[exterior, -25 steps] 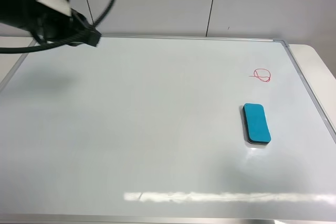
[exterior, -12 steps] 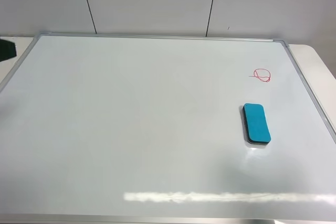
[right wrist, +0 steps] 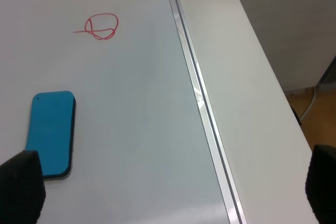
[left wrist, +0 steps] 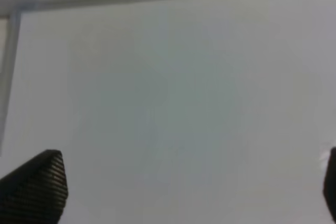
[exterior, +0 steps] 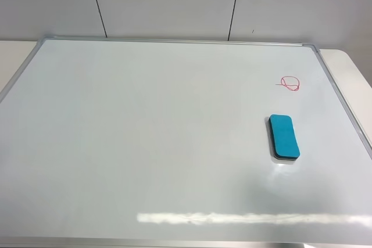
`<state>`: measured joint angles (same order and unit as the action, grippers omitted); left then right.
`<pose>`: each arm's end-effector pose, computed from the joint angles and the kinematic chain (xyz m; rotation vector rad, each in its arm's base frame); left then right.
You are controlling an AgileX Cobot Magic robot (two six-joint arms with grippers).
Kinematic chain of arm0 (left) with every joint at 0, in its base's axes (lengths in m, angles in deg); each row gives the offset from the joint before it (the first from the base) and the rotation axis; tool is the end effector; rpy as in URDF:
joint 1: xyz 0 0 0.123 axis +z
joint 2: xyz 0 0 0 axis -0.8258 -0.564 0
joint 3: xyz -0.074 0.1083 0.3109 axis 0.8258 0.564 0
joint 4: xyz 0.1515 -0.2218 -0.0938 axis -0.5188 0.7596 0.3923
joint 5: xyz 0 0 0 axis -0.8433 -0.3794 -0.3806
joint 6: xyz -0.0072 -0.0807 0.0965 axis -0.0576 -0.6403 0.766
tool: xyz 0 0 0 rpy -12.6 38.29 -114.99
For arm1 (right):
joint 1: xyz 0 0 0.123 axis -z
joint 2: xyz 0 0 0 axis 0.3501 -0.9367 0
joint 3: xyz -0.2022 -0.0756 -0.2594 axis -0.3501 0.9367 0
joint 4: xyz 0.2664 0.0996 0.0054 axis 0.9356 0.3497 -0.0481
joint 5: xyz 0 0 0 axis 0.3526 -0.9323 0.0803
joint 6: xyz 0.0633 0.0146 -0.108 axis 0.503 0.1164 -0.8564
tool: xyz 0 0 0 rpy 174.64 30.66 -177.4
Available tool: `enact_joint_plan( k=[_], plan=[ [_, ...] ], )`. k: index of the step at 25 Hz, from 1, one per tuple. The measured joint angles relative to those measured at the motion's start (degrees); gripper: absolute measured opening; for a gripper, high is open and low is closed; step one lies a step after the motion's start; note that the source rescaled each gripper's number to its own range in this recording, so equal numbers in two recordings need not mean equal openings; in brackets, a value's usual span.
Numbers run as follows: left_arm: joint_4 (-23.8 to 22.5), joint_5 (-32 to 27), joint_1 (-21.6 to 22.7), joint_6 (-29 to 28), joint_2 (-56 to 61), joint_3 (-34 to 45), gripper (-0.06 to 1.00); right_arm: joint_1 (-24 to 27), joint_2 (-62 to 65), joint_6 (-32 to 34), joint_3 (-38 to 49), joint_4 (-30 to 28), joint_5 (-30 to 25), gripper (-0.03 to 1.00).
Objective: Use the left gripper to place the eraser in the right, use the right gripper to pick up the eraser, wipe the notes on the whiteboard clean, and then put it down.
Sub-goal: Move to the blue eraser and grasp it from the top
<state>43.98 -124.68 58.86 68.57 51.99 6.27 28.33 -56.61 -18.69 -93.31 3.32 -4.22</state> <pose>0.0462 -0.0265 0.2973 0.1444 1.8964 -0.1559 0.0015 -0.0027 0.2780 0.1267 2.0355 -0.1213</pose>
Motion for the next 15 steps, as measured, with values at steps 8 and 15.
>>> enact_joint_plan(
  k=[8,15],
  plan=[
    [-5.5,-8.3,0.0,-9.2,8.8,-3.3,0.99,0.0,0.0,0.0,0.0,0.0,0.0,1.0],
    [-12.9,-16.3,0.0,-15.7,8.9,-2.7,0.99,0.0,0.0,0.0,0.0,0.0,0.0,1.0]
  ],
)
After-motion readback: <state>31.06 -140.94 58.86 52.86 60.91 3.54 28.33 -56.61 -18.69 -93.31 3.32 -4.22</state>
